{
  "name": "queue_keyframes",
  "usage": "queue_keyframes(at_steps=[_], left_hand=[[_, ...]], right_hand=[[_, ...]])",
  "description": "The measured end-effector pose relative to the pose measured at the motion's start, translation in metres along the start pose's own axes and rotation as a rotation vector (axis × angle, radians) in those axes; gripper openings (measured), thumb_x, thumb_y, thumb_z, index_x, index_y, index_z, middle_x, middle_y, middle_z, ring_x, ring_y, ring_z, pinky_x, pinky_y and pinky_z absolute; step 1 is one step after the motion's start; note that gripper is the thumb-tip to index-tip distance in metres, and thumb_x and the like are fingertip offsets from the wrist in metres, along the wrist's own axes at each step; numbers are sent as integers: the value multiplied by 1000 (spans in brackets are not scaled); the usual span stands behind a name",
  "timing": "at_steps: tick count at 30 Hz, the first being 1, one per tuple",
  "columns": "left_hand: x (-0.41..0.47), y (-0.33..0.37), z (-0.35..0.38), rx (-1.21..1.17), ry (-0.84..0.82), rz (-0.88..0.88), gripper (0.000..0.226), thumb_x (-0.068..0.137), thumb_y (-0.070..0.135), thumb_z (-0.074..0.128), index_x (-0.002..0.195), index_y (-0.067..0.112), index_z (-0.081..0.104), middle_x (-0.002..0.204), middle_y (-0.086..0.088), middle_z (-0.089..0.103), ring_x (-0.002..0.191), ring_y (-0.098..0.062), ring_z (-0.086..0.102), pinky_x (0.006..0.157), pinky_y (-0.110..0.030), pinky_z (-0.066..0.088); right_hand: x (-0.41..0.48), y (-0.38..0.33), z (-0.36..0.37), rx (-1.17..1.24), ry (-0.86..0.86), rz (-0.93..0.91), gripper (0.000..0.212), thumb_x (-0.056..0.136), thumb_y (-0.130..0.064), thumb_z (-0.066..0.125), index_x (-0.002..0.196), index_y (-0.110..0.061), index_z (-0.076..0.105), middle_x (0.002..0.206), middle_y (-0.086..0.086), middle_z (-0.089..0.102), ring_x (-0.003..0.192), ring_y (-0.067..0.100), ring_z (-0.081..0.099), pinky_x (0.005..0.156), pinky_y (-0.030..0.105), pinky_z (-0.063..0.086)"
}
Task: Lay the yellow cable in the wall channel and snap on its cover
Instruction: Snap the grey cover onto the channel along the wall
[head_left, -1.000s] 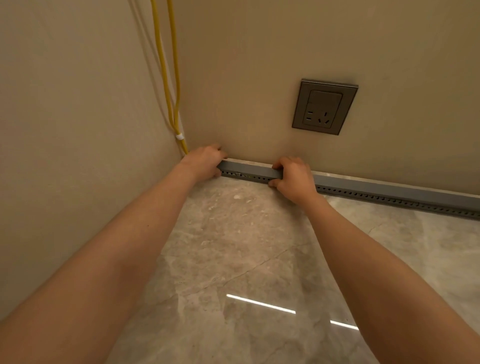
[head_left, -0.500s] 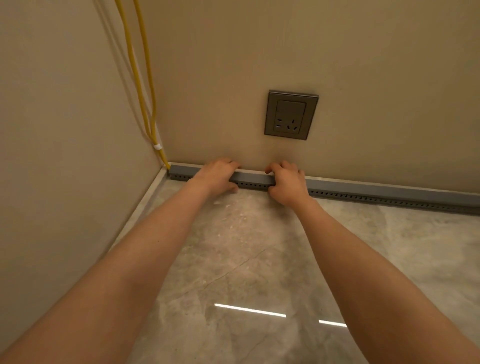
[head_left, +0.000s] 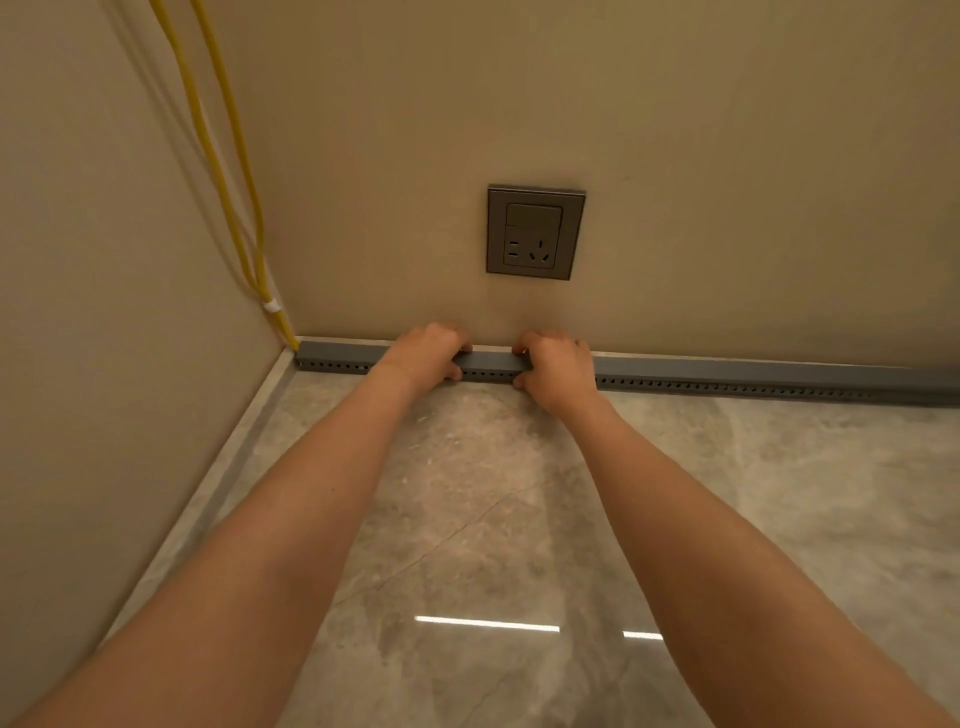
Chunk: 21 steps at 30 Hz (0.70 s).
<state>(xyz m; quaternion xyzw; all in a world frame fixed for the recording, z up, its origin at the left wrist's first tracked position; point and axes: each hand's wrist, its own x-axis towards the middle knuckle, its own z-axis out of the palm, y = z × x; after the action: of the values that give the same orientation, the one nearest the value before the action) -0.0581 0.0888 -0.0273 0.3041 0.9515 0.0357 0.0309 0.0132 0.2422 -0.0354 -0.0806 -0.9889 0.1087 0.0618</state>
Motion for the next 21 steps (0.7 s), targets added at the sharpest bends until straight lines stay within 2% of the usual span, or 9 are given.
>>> queue_keyframes(at_steps=[4,7,10,13,17,21], left_hand=[[-1,7,-5,48,-28,-24,42,87,11,64,128,10,55,131,-14,56,119,-34,53,96,-41,46],[-5,14,-7,105,-33,-10,37,88,8,58,125,8,54,129,-15,54,115,-35,54,92,-42,48],[-7,32,-7,156,-34,40,43,89,6,53,131,8,46,129,-15,49,114,-36,54,88,-43,48],[0,76,-2,128,-7,167,49,93,8,49,140,12,38,134,-14,48,116,-34,54,92,-43,48],[19,148,10,133,7,315,50,98,8,38,147,14,31,139,-15,47,123,-34,50,99,-42,44],[37,210,20,171,-19,350,48,101,11,32,149,17,29,146,-17,39,132,-35,42,108,-47,37]], right_hand=[[-7,10,-2,-56,-17,-60,42,87,-8,56,127,-18,51,127,9,54,123,29,46,101,39,35],[-16,35,-8,-95,8,8,46,87,-4,52,131,-16,48,128,11,52,124,30,45,101,39,35],[-26,68,-14,-116,34,111,43,89,-9,51,132,-12,48,131,13,50,124,32,45,103,40,34],[-37,104,-21,-104,39,191,48,90,-19,53,136,-12,43,141,13,43,129,33,42,109,41,30],[-52,151,-26,-107,10,292,58,96,-33,44,148,-18,23,156,12,22,146,30,17,119,48,14],[-68,189,-34,-137,-124,313,66,99,-38,34,152,-21,-1,162,8,-3,150,24,-5,119,52,1]])
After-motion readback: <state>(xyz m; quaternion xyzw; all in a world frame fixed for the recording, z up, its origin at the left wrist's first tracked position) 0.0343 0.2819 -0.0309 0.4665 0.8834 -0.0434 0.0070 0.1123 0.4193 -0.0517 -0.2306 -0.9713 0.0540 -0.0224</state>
